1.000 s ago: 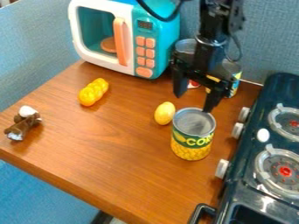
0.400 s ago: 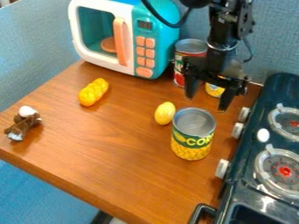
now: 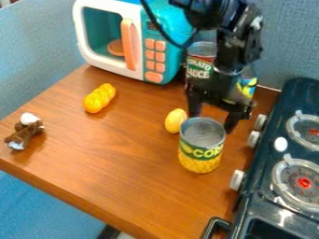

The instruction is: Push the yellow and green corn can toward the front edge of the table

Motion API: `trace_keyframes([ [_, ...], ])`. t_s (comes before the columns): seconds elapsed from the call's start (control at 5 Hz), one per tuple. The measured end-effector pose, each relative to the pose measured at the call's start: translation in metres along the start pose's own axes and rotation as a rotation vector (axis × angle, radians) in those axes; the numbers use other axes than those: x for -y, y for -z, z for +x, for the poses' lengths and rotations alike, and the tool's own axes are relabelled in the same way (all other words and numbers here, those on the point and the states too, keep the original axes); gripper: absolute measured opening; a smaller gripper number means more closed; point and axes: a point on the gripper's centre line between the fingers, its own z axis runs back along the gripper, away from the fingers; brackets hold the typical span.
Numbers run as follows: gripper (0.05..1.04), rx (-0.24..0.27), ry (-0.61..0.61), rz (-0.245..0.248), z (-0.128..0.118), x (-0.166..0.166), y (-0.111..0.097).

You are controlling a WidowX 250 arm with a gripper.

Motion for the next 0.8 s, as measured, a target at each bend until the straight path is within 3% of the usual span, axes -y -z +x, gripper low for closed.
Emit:
trace_keyframes([
  [0.4, 1.001, -0.088, -0.008, 0.042, -0.035, -0.009, 0.022],
  [0.8, 1.001, -0.092, -0.013, -0.021, -0.066, -0.011, -0.005],
])
